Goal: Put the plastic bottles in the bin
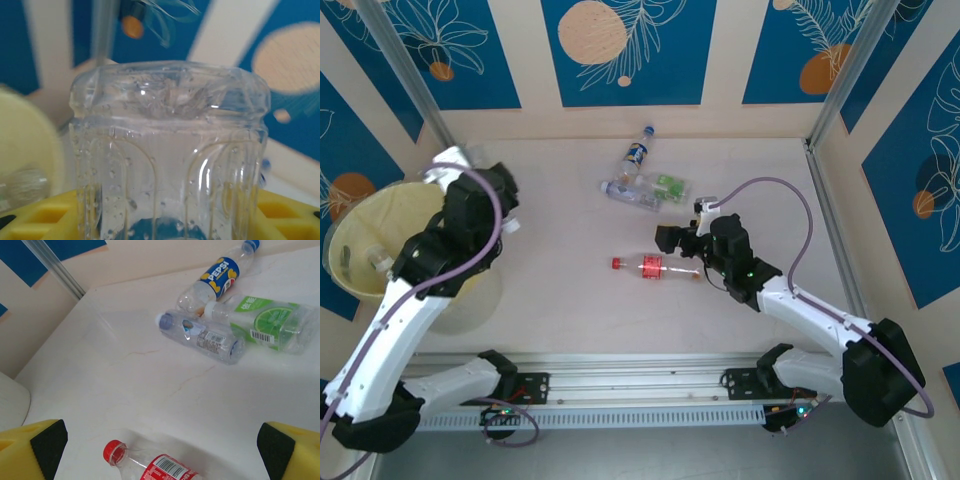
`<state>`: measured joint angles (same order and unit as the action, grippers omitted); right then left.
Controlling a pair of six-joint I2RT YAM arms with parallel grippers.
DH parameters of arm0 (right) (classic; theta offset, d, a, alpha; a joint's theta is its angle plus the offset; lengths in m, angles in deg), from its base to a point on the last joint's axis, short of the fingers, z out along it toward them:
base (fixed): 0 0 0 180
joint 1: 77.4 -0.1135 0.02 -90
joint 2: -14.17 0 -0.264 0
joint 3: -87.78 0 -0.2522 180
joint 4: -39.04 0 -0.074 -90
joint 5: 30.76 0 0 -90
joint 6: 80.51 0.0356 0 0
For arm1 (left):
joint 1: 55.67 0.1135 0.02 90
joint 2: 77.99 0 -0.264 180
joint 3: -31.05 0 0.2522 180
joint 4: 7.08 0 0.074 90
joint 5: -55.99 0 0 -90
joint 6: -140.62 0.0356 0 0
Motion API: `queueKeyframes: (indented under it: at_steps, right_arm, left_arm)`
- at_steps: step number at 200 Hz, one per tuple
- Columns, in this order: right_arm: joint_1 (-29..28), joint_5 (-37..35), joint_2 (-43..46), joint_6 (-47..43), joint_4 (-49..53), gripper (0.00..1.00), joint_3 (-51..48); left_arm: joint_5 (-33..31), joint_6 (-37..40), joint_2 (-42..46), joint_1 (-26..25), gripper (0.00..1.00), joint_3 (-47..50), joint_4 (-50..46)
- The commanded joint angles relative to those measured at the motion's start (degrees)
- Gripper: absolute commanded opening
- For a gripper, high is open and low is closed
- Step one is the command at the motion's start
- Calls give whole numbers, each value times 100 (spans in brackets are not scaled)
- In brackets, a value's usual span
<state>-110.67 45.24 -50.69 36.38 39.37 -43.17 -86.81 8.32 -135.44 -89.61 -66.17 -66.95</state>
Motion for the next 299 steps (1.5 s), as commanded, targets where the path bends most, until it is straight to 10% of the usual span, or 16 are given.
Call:
queueKeyframes:
  at_steps: [1, 42, 119, 152, 187, 230, 299]
  right_arm:
    - [-22, 186, -116, -66, -123, 100, 319]
    - [-24, 327, -238, -9, -37, 100, 439]
    - [-43, 458, -308, 81, -22, 100, 378]
    - [-39, 373, -230, 70, 94, 100, 342]
    - [-41, 314, -236, 70, 121, 100, 311]
    - [-47, 321, -325, 83, 223, 100, 390]
    - [29, -605, -61, 1578, 873, 100, 250]
  left_arm:
    - [-1868, -1666, 295, 36, 0, -98, -699]
    - [-2992, -3096, 583, 506, 0, 55, -1345]
    - [-1359, -4095, 641, 2326, 0, 810, -1155]
    - [-654, -4508, 531, 2803, 18, 995, -1356]
    - [-439, -4313, 732, 2851, 65, 1243, -1207]
    - [-584, -3911, 893, 2875, 99, 1177, -1059]
    - [409, -1725, 503, 2877, 100, 739, 68]
